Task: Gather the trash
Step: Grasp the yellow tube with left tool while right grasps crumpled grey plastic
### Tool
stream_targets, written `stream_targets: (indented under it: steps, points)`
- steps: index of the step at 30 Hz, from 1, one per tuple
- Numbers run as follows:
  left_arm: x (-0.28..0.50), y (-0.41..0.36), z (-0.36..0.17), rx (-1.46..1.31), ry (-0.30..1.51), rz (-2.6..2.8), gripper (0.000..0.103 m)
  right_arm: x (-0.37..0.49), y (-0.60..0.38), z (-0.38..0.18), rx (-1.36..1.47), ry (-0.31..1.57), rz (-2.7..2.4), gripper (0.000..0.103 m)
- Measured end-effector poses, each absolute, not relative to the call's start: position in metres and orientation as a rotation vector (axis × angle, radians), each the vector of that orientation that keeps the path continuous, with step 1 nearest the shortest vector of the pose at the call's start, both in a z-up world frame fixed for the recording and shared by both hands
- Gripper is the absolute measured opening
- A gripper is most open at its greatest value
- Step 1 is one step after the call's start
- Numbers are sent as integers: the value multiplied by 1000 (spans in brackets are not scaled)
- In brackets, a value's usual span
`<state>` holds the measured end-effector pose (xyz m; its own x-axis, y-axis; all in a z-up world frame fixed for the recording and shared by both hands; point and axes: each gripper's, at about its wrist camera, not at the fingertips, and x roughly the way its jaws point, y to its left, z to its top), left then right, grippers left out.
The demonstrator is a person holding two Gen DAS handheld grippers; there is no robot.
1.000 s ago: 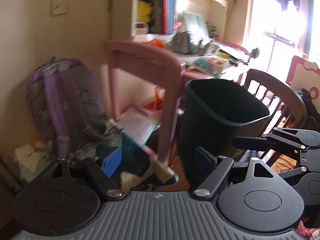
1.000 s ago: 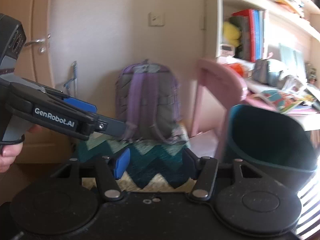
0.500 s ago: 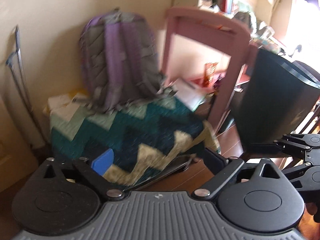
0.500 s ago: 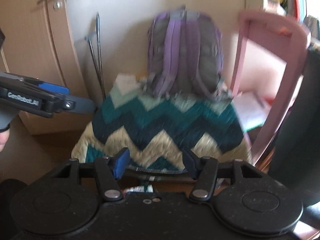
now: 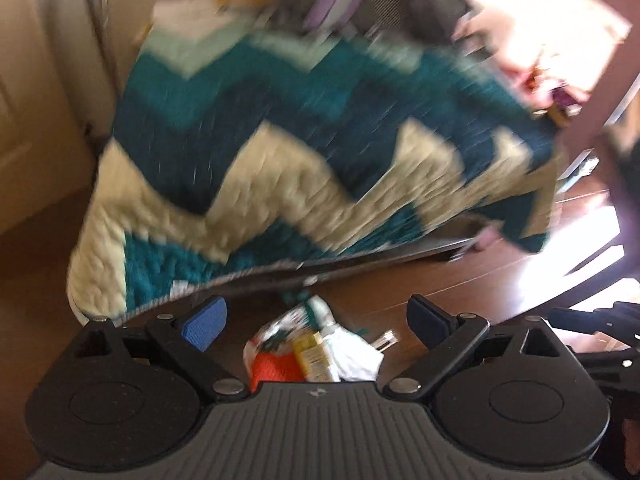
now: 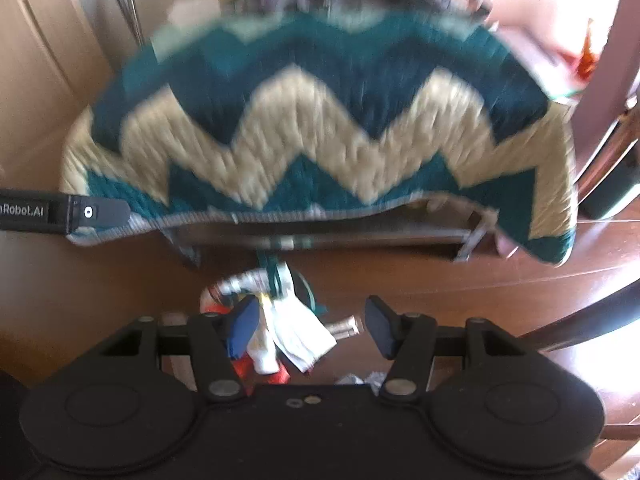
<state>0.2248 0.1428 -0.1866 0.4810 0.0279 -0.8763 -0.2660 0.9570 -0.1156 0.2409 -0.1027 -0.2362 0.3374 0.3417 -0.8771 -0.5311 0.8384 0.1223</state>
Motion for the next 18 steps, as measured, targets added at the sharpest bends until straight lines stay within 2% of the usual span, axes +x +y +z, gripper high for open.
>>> stream_targets:
  steps: [9, 18]
  points:
    - [261, 138, -326, -313, 1328, 298, 98, 295, -104, -369, -249, 1381, 451, 57]
    - [278, 137, -441, -339, 1532, 266, 98, 314, -101, -462, -572, 1559, 602, 57]
